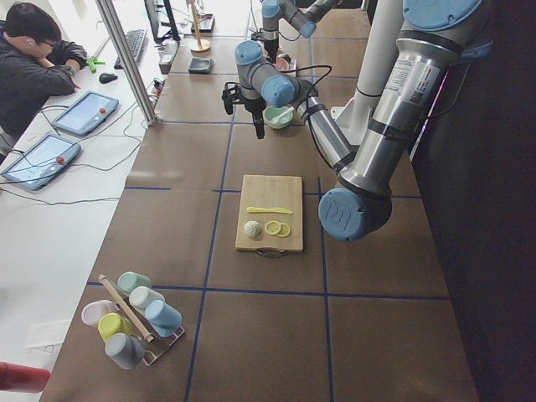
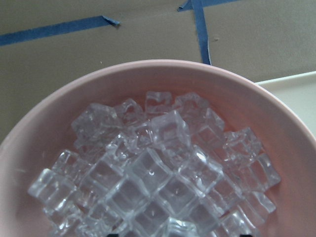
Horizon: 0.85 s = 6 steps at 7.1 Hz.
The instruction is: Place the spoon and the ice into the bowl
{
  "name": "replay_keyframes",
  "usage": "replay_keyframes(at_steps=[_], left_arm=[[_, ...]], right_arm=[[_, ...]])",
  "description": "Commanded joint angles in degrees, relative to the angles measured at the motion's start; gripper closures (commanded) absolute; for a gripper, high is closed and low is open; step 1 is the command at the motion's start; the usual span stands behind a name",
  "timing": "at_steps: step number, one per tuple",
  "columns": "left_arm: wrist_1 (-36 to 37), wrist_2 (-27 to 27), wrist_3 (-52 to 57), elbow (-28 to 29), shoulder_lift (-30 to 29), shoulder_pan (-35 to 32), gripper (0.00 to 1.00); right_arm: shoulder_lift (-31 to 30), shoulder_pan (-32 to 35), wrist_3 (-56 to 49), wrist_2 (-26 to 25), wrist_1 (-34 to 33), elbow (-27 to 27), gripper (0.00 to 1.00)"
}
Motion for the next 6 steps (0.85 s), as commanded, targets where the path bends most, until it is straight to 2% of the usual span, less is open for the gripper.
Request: replay_keyframes(at_steps=[1, 2, 3, 6], left_arm=[[0.04, 0.0, 0.0, -0.15, -0.05, -0.04, 0.0], [0.12, 0.0, 0.0, -0.15, -0.05, -0.04, 0.0], [0.12, -0.09, 0.0, -0.15, -0.05, 0.05, 0.0], [0.04, 0.09, 0.09, -0.24, 1.26, -0.47, 0.0]], right_arm=[[-0.07, 0.13, -0.09, 0.0, 0.0, 0.4, 0.79], [-0.25, 0.22, -0.09, 0.09, 0.0, 0.92, 0.96], [-0.34, 0.22, -0.09, 0.26, 0.0, 2.06, 1.0], [0.97, 0.66, -0.09, 0.44, -0.53, 5.84, 1.0]])
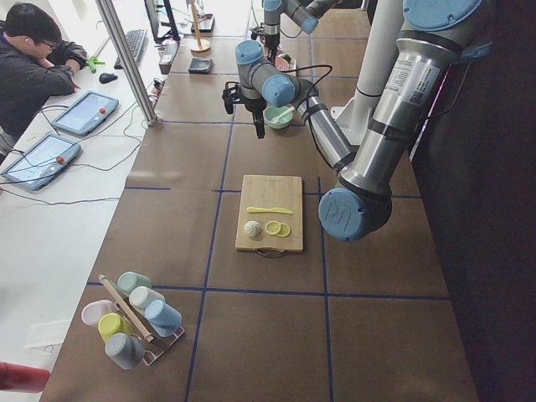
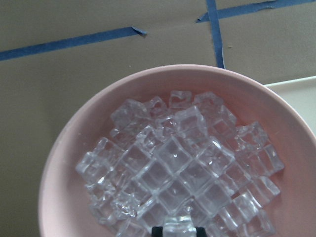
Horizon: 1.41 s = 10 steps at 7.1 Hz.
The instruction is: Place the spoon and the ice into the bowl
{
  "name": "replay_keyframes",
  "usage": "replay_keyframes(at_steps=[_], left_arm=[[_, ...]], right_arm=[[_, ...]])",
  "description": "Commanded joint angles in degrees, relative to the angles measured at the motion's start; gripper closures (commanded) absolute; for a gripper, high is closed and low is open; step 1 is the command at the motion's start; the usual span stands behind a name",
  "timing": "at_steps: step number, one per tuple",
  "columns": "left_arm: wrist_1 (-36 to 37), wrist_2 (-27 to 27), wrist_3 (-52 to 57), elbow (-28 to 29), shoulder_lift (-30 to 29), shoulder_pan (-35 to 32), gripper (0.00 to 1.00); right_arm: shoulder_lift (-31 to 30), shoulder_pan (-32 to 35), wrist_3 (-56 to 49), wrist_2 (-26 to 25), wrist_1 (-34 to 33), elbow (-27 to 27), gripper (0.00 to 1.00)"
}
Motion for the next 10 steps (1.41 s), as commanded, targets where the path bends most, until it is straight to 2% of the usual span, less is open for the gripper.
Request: replay_keyframes(at_steps=[1, 3, 5, 8, 9, 10], left_arm=[[0.06, 0.18, 3.37, -1.28, 3.09, -1.32, 0.0], [0.06, 0.27, 16.17, -1.64, 9.76, -5.78, 0.0], [-0.03, 0.36, 29.45, -1.03, 15.65, -10.27, 0.0], [-0.12, 0.36, 37.93, 2.12, 17.61, -13.88, 0.0], [-0.12, 0.36, 39.17, 2.83, 17.61, -14.5, 0.0], [-0.12, 0.36, 39.18, 2.84, 17.7, -14.77, 0.0]], right_arm=[[5.15, -0.49, 0.0, -0.01, -0.24, 1.02, 1.0], [11.83, -5.22, 0.09, -1.93, -0.41, -0.55, 1.0], [18.43, -11.46, 0.35, -8.15, -0.5, -5.02, 1.0], [26.17, -16.39, 0.44, -13.18, -0.33, -12.14, 0.96], [28.37, -16.67, 0.53, -13.28, -0.24, -15.04, 0.82], [28.48, -16.76, 0.44, -13.28, -0.15, -15.24, 0.5]])
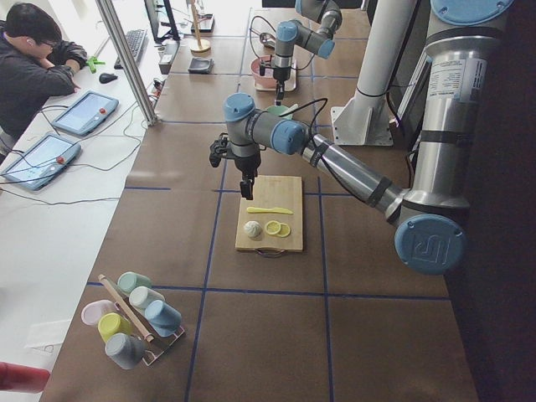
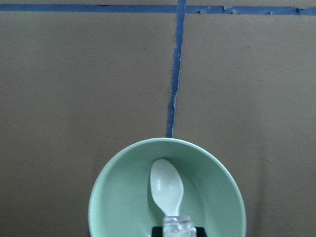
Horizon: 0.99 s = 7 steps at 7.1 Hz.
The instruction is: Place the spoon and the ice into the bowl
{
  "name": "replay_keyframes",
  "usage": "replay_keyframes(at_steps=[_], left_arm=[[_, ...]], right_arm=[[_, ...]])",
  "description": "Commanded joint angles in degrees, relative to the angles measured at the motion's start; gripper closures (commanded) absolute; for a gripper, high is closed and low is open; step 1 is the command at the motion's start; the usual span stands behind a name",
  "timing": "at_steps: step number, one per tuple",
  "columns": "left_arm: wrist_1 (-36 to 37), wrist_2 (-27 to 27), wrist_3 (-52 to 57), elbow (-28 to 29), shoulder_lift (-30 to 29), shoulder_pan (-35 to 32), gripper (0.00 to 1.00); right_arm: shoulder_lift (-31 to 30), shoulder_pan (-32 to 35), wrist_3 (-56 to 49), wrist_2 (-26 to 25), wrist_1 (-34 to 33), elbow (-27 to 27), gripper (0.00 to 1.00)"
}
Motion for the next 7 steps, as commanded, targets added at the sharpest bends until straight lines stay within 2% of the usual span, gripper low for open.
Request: replay_keyframes(at_steps=[1, 5, 6, 7], left_arm=[[-0.36, 0.0, 0.82, 0.52, 0.81, -0.58, 0.0], [-0.63, 0.0, 2.91, 0.52, 2.31, -1.19, 0.0], [-0.02, -0.09, 6.49, 1.39, 2.4, -3.02, 0.0], [0.08, -0.7, 12.27, 3.83, 3.36, -6.78, 0.0]], right_arm=[[1.25, -0.41, -0.12, -0.48, 0.19, -1.52, 0.01], [1.08, 1.16, -0.13, -0.14, -0.24, 1.28, 0.0], [-0.84, 3.7, -0.39, 0.56, -3.03, 4.25, 0.0], [-3.64, 6.59, -1.87, 1.96, -9.32, 9.67, 0.0]])
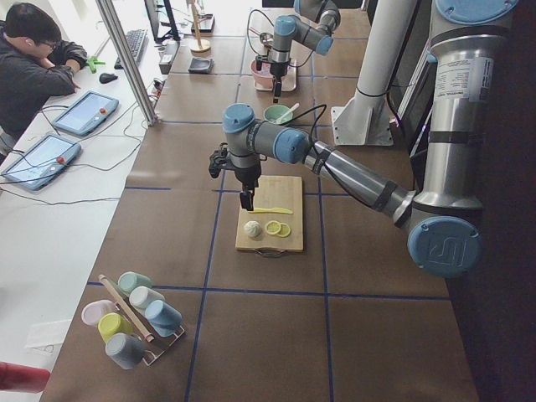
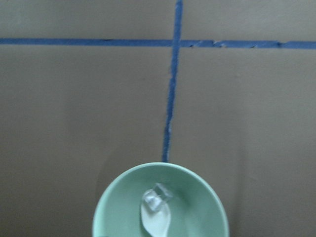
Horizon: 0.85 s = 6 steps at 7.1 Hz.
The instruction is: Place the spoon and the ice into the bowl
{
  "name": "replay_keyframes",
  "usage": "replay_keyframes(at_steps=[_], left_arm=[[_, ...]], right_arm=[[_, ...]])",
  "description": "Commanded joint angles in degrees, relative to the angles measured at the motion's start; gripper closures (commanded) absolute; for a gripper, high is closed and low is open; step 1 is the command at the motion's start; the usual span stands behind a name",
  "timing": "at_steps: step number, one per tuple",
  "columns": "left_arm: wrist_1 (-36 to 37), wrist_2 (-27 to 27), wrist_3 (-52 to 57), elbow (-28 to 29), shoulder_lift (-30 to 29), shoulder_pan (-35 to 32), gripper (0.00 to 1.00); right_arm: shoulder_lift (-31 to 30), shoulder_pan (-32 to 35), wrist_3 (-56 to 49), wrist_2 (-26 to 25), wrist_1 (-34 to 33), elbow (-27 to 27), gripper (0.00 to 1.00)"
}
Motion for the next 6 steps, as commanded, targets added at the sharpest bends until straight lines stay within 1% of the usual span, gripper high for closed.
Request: replay_keyframes(at_steps=[1, 2, 3, 4, 5, 6], left_arm=[[0.27, -0.6, 12.74, 5.35, 1.29, -7.87, 0.0], [0.19, -0.69, 18.2, 8.78, 1.38, -10.96, 0.0], [-0.08, -0.95, 21.56, 12.46, 1.38, -13.69, 0.0], [-0.43, -4.87, 25.34, 16.24, 1.55, -15.37, 0.0], [-0.86, -6.65, 26.85, 19.07, 1.99, -16.78, 0.0], [-1.57, -6.67, 26.87, 19.35, 2.78, -16.79, 0.0]], right_arm=[[-6.05, 8.88, -8.17, 6.54, -7.68, 9.04, 0.0], [-10.44, 13.72, -14.85, 10.59, -7.61, 11.34, 0.0], [-14.14, 17.77, -21.53, 12.89, -7.26, 11.97, 0.0], [-17.65, 22.43, -27.08, 15.44, -7.26, 11.89, 0.0], [-20.73, 26.74, -33.48, 18.77, -7.35, 11.72, 0.0], [-25.55, 32.44, -41.03, 20.98, -7.26, 11.46, 0.0]])
